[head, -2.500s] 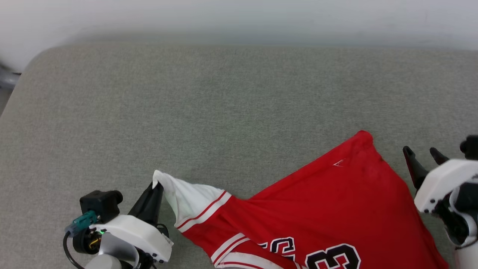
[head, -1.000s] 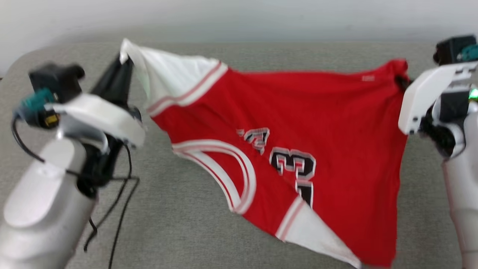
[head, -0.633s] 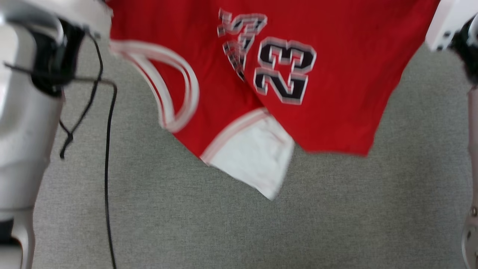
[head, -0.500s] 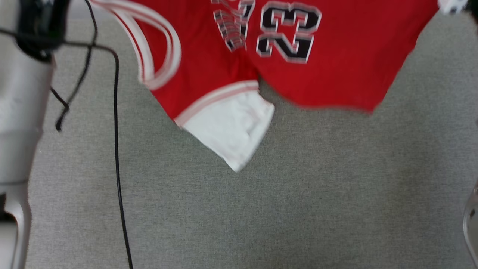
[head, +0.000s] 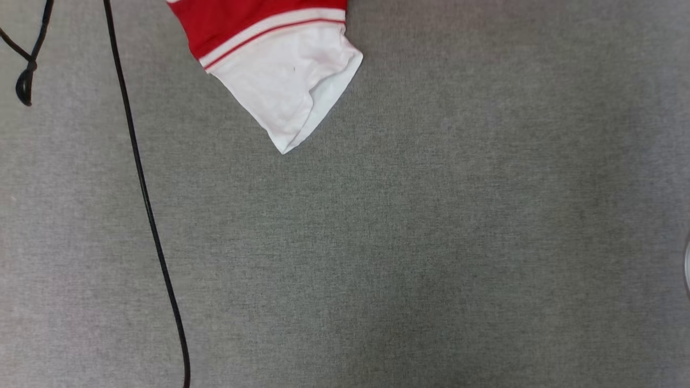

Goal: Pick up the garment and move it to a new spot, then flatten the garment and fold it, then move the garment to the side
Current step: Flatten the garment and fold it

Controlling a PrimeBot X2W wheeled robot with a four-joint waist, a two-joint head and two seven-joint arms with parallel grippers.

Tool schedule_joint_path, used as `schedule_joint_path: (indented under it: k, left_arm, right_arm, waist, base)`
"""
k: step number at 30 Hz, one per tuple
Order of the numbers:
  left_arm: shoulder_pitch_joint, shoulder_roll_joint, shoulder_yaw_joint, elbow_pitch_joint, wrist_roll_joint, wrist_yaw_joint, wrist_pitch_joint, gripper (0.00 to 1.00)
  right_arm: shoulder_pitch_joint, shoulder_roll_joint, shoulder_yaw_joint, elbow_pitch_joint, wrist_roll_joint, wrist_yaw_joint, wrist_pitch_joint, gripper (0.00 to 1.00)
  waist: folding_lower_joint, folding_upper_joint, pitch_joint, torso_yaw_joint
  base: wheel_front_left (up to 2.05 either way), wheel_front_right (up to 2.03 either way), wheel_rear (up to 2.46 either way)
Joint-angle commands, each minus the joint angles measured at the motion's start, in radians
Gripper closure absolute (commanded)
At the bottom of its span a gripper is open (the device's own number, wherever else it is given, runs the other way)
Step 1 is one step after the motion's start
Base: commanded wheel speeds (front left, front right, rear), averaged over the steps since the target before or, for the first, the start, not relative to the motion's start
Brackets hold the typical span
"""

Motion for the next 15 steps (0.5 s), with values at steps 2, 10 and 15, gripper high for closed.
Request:
schedule_joint_path:
  k: [2, 10, 15]
  left_arm:
    - [-0.014, -0.004, 0.000, 0.045, -0.011, -0.014, -0.010, 1.00]
    - [0.039, -0.042, -0.012, 0.195, -0.069, -0.061, -0.028, 1.00]
    - [0.130, -0.075, -0.035, 0.265, -0.124, -0.073, -0.022, 1.00]
  right_arm:
    - [-0.021, 0.005, -0.013, 0.037, -0.009, -0.001, -0.019, 1.00]
    - [0.001, 0.017, -0.055, 0.176, -0.033, -0.001, -0.074, 1.00]
    - [0.078, 0.017, -0.067, 0.252, -0.027, -0.001, -0.121, 1.00]
  waist:
    - [-0.0002, 0.0000, 0.045, 0.004]
    - [-0.0002, 0.0000, 0.104, 0.015]
    - [-0.0002, 0.0000, 0.085, 0.026]
  base:
    - [0.00, 0.00, 0.00]
    - [0.00, 0.00, 0.00]
    - [0.00, 0.00, 0.00]
